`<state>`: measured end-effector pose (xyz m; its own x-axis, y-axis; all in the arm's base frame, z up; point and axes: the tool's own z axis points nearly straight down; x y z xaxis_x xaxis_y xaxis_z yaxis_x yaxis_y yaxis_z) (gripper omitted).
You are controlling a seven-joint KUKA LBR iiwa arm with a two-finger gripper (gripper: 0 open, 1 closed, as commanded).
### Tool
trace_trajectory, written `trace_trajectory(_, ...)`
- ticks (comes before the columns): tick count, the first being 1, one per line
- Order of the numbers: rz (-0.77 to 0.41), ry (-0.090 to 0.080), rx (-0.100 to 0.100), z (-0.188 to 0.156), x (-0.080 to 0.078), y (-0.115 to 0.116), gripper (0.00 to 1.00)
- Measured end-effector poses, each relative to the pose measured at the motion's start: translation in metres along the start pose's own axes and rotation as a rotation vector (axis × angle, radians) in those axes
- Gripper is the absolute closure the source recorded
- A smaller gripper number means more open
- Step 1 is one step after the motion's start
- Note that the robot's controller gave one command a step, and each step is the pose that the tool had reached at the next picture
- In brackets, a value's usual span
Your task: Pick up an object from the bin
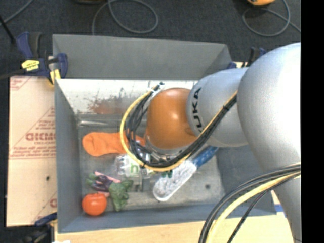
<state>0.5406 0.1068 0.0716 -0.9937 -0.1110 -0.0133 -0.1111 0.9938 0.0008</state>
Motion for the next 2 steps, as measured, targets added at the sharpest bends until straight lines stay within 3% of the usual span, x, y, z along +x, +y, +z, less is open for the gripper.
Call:
trace_trajectory(1, 0.154, 0.002, -0.002, -0.0017, 0.0055, 0.0017, 1.00)
trace_trajectory(2, 0.154, 0.002, -0.002, -0.0017, 0.0054, 0.0016, 1.00)
